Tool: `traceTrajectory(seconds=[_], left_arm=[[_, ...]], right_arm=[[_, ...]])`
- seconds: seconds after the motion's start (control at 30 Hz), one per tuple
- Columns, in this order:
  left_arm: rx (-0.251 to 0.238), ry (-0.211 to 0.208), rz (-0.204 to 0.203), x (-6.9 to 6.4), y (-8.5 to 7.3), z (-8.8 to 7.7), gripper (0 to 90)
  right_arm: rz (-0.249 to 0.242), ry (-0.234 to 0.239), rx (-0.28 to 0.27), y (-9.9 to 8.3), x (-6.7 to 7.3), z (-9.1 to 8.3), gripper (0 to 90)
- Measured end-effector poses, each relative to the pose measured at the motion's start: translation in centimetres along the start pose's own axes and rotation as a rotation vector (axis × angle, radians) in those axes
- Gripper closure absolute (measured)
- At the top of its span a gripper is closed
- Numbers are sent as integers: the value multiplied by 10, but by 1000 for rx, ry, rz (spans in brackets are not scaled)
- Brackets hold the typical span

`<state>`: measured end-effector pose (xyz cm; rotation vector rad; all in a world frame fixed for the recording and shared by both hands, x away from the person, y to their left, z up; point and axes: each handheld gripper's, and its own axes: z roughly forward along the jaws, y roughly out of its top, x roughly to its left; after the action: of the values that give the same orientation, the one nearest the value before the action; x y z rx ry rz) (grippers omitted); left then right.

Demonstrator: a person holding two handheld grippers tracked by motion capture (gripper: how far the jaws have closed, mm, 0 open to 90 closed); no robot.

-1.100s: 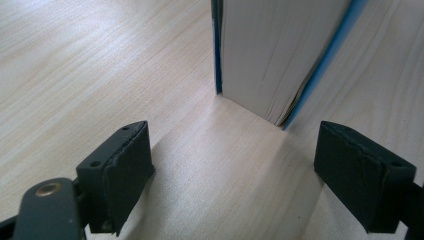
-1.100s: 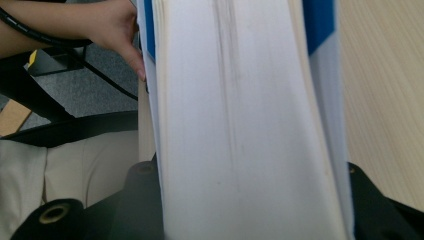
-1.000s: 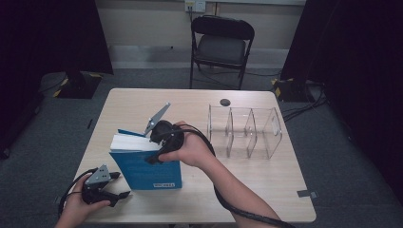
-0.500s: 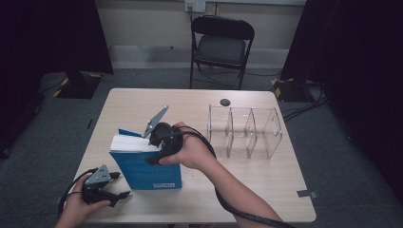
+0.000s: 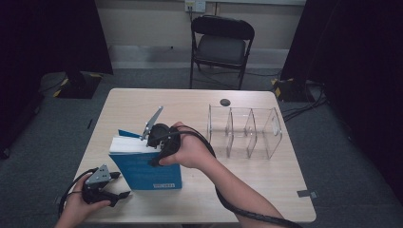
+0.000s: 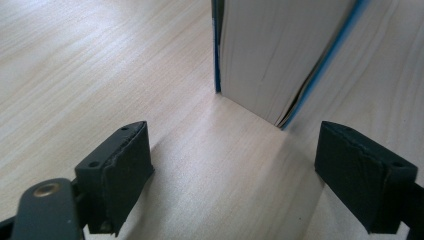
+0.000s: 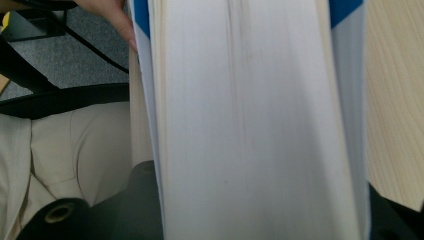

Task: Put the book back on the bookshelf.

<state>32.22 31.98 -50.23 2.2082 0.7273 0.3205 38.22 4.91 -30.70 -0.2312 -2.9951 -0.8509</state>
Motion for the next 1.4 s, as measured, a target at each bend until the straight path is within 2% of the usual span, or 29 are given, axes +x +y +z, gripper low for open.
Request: traceTrajectory(seconds=[0.03,0.07,0.13,0.23,0.53,0.57,0.63,0.77,0.87,1.0,1.03,1.13,1.23,1.33,1.4], left_arm=[[1,-7,-10,-1,0,0,138],[3,-5,3,0,0,0,133],[9,-17,-6,-1,0,1,111],[14,-12,17,-1,1,1,101],[17,-20,4,-2,1,2,85],[21,-17,22,-1,2,2,79],[21,-19,20,-1,2,2,73],[17,-18,16,-2,2,2,71],[18,-18,16,-2,2,2,70],[17,-25,6,-2,2,3,67],[19,-20,16,-2,2,3,64],[22,-29,15,-3,2,4,48],[33,-35,32,-3,3,5,14],[41,-36,32,-3,3,5,1],[39,-40,19,-4,3,5,1]], right_arm=[[5,-6,-3,0,0,0,584],[1,-8,-1,-1,1,0,590],[-6,-10,-5,-1,1,0,594],[11,-19,-3,-1,4,-1,601],[41,-58,-8,-2,8,-1,613],[58,-60,-1,-2,9,-2,615],[96,-52,-6,-3,8,-2,616],[117,-77,-12,-4,9,-3,618],[146,-70,-8,-6,6,-7,618],[157,-81,2,-10,5,-13,619],[181,-82,10,-12,4,-17,618],[197,-92,-1,-18,2,-26,618],[201,-109,-12,-23,1,-37,619],[225,-120,-30,-27,0,-49,619],[243,-130,-38,-30,0,-56,619]])
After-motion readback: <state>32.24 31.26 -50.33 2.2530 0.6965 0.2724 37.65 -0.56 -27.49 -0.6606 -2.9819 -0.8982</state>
